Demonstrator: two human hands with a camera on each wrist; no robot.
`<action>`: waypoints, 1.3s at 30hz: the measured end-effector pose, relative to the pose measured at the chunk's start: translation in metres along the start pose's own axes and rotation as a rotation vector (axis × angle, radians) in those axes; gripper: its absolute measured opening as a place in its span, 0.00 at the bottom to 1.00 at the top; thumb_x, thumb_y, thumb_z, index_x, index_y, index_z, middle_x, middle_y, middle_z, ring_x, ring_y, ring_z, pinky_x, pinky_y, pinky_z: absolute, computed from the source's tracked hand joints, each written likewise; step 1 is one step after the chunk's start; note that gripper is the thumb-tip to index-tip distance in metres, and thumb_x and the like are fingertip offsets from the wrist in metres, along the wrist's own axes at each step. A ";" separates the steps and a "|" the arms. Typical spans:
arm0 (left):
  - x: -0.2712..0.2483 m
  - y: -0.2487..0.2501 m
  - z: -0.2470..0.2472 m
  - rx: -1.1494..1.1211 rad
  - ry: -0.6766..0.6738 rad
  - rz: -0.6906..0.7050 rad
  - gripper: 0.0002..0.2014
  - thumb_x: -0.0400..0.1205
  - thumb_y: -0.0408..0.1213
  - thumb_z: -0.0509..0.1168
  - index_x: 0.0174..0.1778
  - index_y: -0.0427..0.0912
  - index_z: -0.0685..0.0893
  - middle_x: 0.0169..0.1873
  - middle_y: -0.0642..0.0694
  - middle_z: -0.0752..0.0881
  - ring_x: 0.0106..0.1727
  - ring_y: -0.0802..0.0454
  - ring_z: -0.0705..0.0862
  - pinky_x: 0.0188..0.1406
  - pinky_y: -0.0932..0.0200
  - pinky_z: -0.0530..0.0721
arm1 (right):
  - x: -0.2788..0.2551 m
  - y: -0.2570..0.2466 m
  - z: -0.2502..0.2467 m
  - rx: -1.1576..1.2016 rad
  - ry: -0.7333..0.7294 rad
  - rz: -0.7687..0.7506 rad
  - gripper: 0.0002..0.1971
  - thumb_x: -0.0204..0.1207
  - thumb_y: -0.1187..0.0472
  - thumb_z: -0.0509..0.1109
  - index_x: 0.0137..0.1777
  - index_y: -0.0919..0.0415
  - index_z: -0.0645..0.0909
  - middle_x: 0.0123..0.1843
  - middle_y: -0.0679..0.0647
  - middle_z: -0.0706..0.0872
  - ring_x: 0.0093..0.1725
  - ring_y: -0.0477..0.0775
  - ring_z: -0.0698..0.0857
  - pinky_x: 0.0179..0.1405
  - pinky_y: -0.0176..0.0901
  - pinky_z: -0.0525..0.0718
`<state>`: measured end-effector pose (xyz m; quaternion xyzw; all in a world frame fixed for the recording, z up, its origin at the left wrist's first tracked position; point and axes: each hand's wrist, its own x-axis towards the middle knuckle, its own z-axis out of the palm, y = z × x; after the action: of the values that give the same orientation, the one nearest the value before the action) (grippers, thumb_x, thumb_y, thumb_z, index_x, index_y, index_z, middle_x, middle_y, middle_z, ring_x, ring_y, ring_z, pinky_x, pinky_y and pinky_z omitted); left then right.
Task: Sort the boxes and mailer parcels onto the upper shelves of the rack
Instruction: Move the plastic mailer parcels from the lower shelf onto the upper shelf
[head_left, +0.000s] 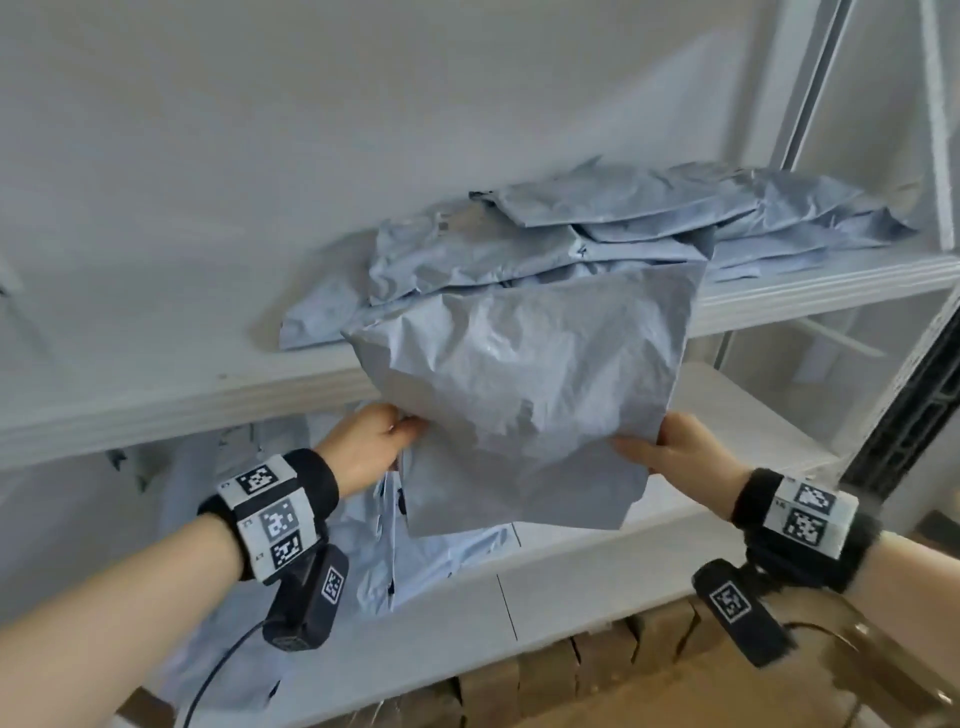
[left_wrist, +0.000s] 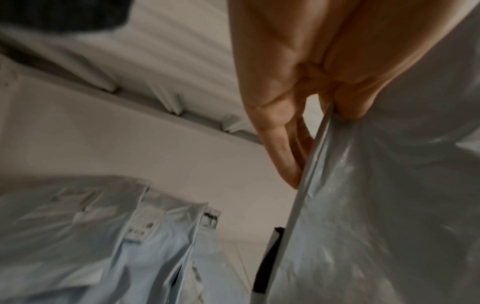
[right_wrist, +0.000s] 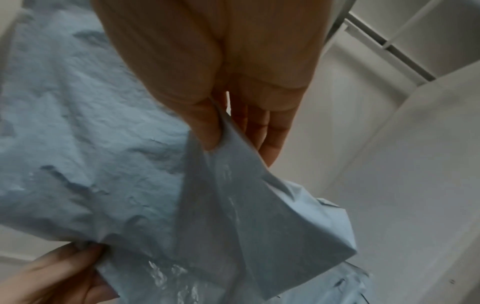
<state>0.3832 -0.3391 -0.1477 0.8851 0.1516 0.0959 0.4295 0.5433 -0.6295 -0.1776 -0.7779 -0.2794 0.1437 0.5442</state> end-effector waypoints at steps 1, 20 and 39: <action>-0.001 0.009 -0.010 -0.029 -0.001 0.003 0.11 0.87 0.36 0.58 0.60 0.41 0.83 0.55 0.43 0.87 0.54 0.52 0.85 0.54 0.59 0.84 | 0.000 -0.014 -0.005 -0.003 -0.007 -0.011 0.06 0.80 0.66 0.70 0.52 0.58 0.86 0.45 0.47 0.93 0.44 0.47 0.91 0.37 0.38 0.88; 0.074 0.123 -0.101 -0.193 0.360 0.196 0.41 0.76 0.30 0.73 0.80 0.57 0.59 0.45 0.50 0.90 0.42 0.59 0.90 0.37 0.64 0.86 | 0.081 -0.167 -0.095 -0.108 0.142 -0.199 0.30 0.74 0.75 0.72 0.71 0.53 0.69 0.52 0.63 0.85 0.42 0.57 0.88 0.47 0.56 0.89; 0.241 0.158 -0.138 -0.036 0.031 -0.152 0.20 0.72 0.38 0.76 0.59 0.51 0.80 0.58 0.57 0.84 0.58 0.61 0.84 0.61 0.59 0.81 | 0.291 -0.232 -0.104 -0.864 -0.301 -0.278 0.28 0.76 0.46 0.73 0.60 0.74 0.82 0.51 0.63 0.85 0.47 0.58 0.83 0.49 0.51 0.81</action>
<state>0.5968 -0.2467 0.0712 0.8614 0.2233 0.0794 0.4491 0.7673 -0.4789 0.0994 -0.8587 -0.4907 0.0513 0.1384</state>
